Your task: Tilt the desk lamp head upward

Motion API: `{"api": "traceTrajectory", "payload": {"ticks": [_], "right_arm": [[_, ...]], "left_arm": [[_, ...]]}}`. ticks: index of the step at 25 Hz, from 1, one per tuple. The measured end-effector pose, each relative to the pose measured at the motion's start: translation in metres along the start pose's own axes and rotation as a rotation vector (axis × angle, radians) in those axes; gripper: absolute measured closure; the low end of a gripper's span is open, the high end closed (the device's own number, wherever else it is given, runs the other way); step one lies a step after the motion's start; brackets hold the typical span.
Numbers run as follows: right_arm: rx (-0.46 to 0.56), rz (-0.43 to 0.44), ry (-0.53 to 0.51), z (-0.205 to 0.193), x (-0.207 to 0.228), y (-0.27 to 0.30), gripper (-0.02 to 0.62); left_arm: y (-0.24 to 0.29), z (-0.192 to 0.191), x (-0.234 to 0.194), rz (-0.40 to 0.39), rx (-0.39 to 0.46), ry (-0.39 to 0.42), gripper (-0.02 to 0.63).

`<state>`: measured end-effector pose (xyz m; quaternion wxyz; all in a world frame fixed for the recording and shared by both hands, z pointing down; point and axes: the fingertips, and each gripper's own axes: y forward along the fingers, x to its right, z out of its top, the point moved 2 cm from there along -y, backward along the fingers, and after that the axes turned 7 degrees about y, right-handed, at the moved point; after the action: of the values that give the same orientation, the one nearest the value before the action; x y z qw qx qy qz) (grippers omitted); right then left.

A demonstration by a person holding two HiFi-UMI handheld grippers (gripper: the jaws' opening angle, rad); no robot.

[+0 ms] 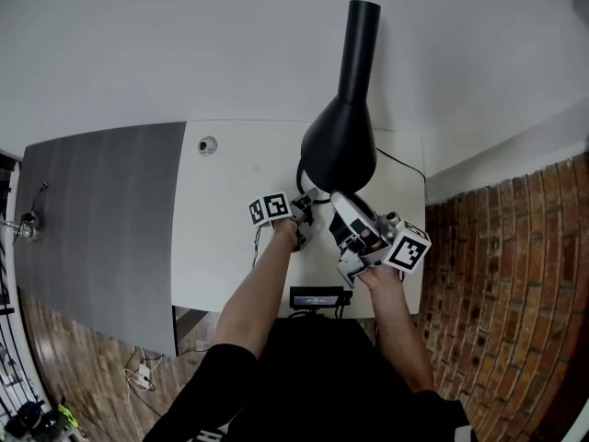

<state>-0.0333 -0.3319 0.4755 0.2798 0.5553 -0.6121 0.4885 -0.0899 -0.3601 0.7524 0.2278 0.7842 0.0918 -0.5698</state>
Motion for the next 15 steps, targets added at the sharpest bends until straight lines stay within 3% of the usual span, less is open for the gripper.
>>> {"api": "traceTrajectory", "payload": {"ticks": [15], "right_arm": [[0.009, 0.031, 0.0, -0.003, -0.018, -0.005, 0.451]], "left_arm": [[0.003, -0.002, -0.002, 0.007, 0.003, 0.001, 0.595]]}}
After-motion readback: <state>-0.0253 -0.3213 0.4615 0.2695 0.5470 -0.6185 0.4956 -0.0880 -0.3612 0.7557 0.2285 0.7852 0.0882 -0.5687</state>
